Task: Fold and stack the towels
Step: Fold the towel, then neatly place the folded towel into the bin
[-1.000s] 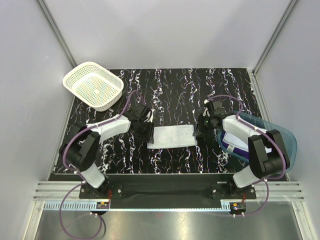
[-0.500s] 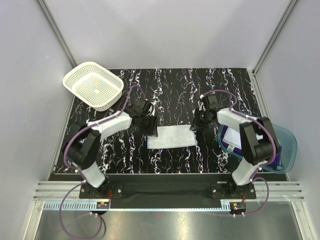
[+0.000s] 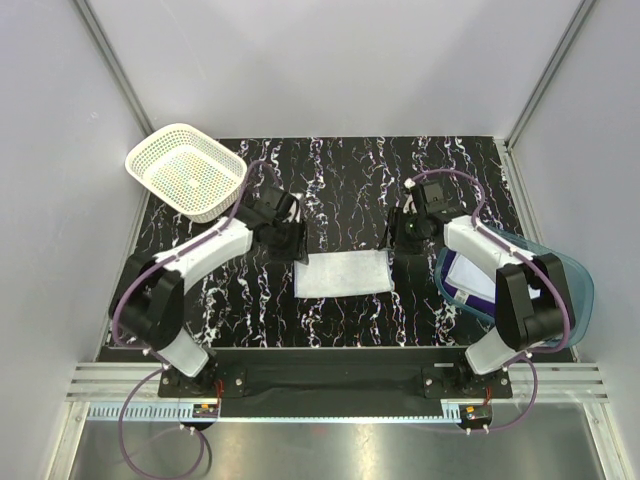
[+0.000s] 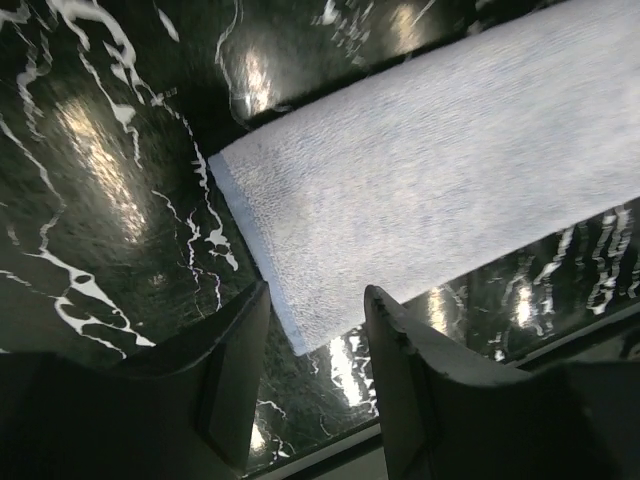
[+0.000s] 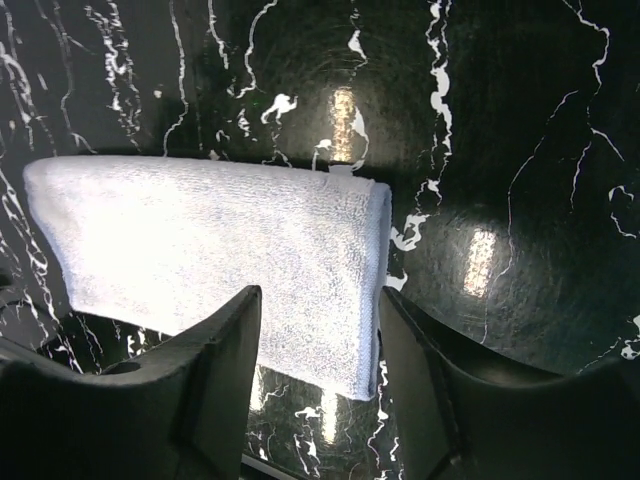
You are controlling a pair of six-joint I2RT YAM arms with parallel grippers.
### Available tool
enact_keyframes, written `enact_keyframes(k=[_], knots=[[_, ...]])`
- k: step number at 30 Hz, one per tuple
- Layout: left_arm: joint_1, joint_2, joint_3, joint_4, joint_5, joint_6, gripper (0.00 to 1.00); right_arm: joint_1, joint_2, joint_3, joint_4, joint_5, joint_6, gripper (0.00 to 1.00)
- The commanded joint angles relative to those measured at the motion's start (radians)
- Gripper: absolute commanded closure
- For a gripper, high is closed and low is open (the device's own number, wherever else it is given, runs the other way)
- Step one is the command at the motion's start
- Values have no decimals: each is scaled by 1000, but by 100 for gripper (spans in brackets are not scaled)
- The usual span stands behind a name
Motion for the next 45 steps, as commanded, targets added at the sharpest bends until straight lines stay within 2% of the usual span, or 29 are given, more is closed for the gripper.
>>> enact_keyframes(k=[1, 5, 9, 16, 24, 31, 35, 36, 38, 42, 43, 45], knots=[[3, -116, 65, -19, -52, 27, 52, 6, -23, -35, -22, -22, -24, 41], [20, -148, -28, 111, 38, -11, 52, 6, 12, -69, 18, -65, -35, 38], [20, -116, -111, 211, 150, -52, 53, 6, 44, -72, 33, -60, -32, 37], [20, -20, -160, 250, 114, -65, 55, 5, 81, -115, 107, -125, -4, 35], [22, 52, -173, 254, 91, -87, 56, 11, 118, -156, 168, -157, 16, 38], [23, 48, -173, 222, 53, -98, 56, 11, 84, -202, 191, -161, 25, 52], [22, 39, -179, 212, 30, -108, 56, 11, 70, -214, 216, -160, 45, 64], [22, 39, -179, 211, 30, -110, 56, 11, 70, -216, 236, -172, 49, 70], [22, 34, -176, 205, 28, -113, 56, 11, 66, -227, 257, -181, 60, 73], [25, 5, -144, 166, 7, -107, 56, 12, 35, -238, 273, -183, 77, 95], [28, -4, -104, 115, -3, -90, 55, 12, 21, -239, 265, -174, 81, 100], [40, -50, -52, 55, -53, -72, 53, 11, -26, -233, 207, -139, 89, 100]])
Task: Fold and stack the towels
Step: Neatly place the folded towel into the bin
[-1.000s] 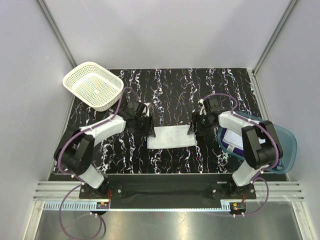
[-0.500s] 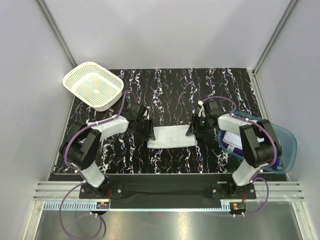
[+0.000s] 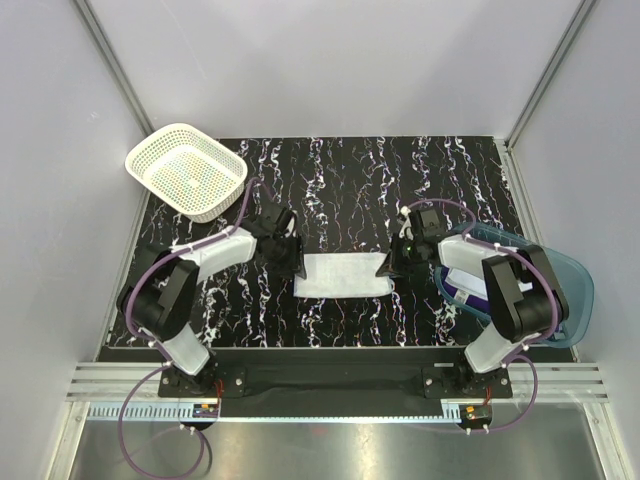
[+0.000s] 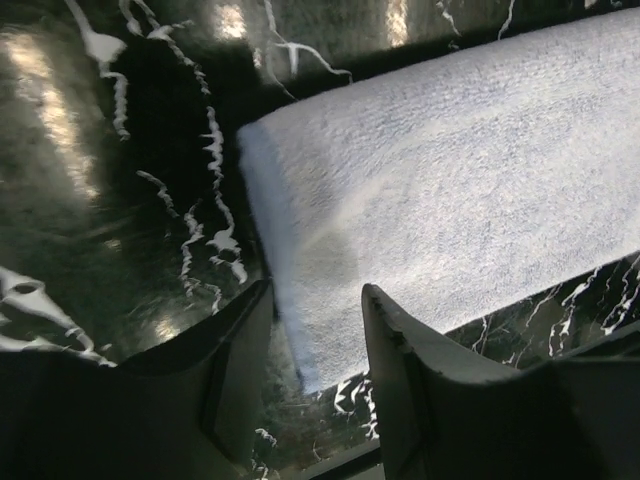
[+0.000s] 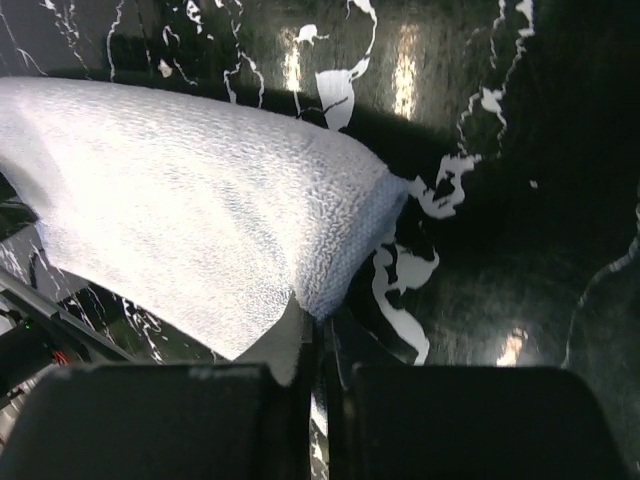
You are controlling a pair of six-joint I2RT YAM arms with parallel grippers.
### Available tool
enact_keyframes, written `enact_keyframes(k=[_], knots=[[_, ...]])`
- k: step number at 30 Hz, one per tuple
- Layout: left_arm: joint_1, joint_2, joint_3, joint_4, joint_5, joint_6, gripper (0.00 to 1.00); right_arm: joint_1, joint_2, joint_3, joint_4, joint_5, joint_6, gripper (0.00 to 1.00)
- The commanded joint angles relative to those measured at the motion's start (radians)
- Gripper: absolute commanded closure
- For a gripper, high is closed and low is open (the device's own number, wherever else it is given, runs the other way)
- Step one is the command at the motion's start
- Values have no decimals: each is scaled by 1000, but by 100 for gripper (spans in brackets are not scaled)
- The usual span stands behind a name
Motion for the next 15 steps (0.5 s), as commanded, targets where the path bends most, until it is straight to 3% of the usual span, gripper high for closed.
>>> enact_keyframes(k=[1, 7, 15], knots=[[24, -106, 139, -134, -107, 52, 52, 8, -109, 19, -63, 58, 22, 100], [41, -237, 251, -248, -159, 102, 49, 5, -176, 128, -317, 161, 16, 100], [48, -277, 180, -217, -95, 130, 49, -85, -277, 201, -543, 227, 0, 100]])
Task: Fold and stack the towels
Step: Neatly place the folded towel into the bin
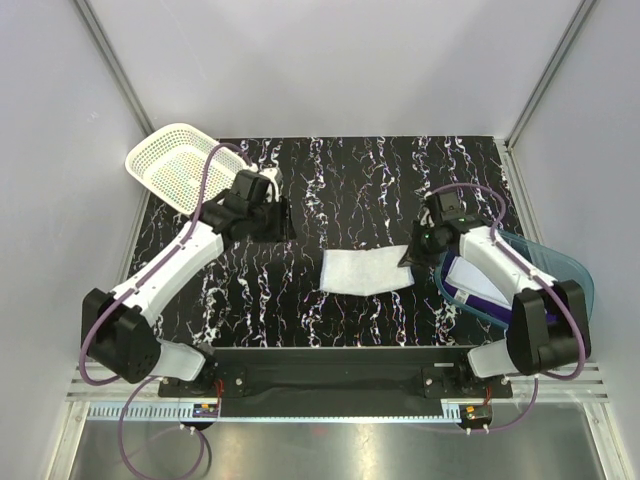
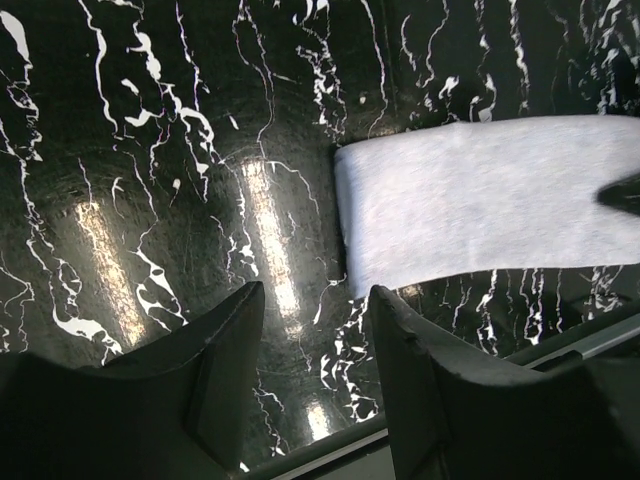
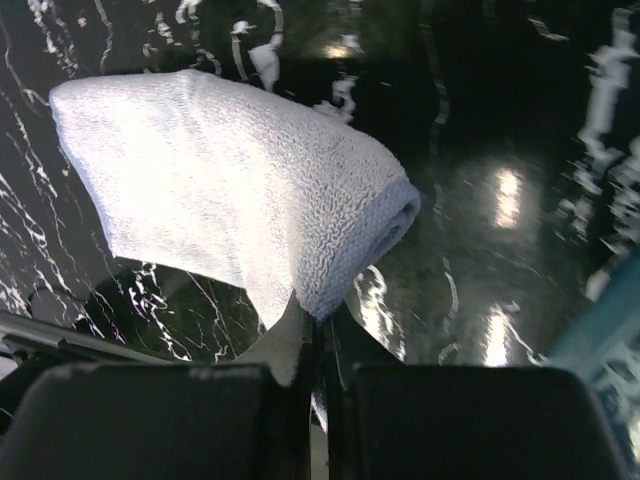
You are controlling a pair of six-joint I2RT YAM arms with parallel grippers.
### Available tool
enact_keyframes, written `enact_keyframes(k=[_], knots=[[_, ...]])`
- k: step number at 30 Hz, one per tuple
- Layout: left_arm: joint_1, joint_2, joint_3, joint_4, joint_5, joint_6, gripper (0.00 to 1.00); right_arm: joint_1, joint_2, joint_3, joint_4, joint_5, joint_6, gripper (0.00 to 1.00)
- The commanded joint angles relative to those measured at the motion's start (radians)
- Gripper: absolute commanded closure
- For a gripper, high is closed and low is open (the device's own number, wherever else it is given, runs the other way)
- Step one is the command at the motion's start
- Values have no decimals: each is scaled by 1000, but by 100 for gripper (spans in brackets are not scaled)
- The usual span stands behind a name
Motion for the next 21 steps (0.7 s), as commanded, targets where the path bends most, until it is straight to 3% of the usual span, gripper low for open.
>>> enact_keyframes(k=[1, 9, 21], knots=[[9, 1, -51, -4, 26, 33, 49, -47, -93, 60, -146, 58, -10, 100], [13, -11, -80, 19, 85, 50, 48, -191, -196, 170, -321, 108, -66, 100], [13, -34, -112, 29, 150, 70, 48, -455, -216, 295, -522, 164, -208, 100]])
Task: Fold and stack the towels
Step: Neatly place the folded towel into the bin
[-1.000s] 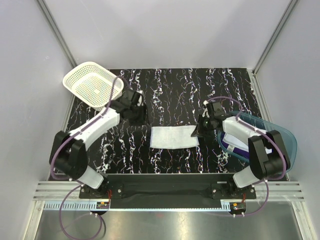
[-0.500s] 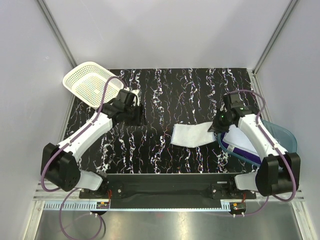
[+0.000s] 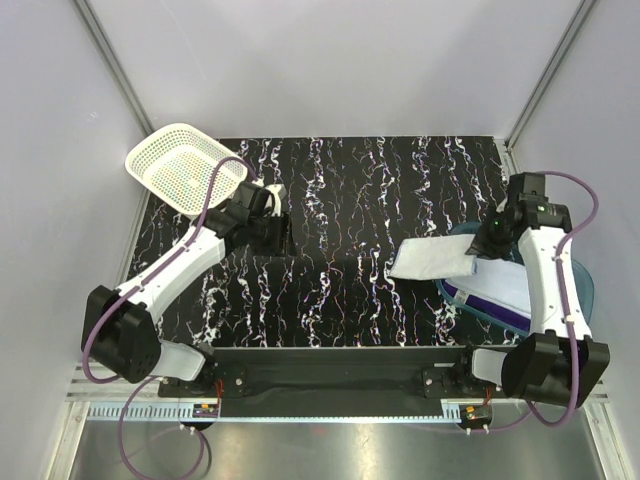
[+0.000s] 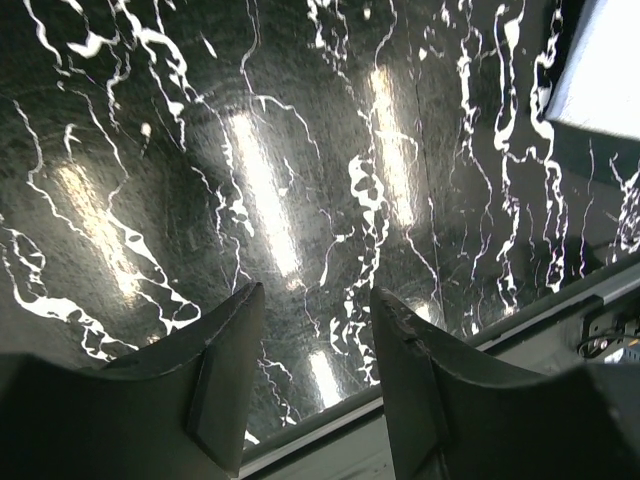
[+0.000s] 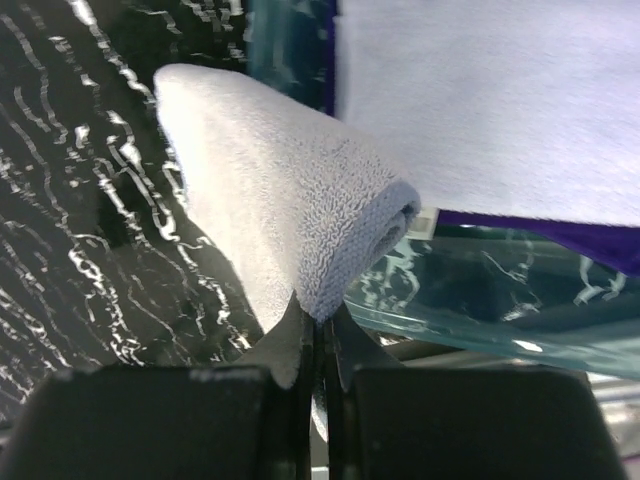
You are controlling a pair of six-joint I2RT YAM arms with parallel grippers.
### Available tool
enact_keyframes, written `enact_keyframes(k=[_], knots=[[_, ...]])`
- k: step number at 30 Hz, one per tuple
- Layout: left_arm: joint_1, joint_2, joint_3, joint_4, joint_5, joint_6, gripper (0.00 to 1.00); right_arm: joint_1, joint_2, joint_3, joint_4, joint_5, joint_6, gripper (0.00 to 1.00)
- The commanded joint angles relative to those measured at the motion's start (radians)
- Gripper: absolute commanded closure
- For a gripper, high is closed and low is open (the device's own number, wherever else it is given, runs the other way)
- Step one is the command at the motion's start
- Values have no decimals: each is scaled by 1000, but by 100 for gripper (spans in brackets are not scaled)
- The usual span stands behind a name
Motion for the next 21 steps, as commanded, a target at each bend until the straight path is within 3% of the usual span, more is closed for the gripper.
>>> enact_keyframes(k=[1, 6, 14, 21], knots=[[4, -36, -10, 18, 45, 33, 48, -56, -38, 29, -68, 32, -68, 100], [4, -36, -4, 3, 58, 53, 48, -145, -62, 51, -78, 43, -81, 100], [3, -60, -10, -5, 69, 66, 48, -165, 18, 107, -86, 175, -189, 100], [4, -48, 7, -1, 92, 66, 48, -192, -48, 30, -3, 253, -323, 100]])
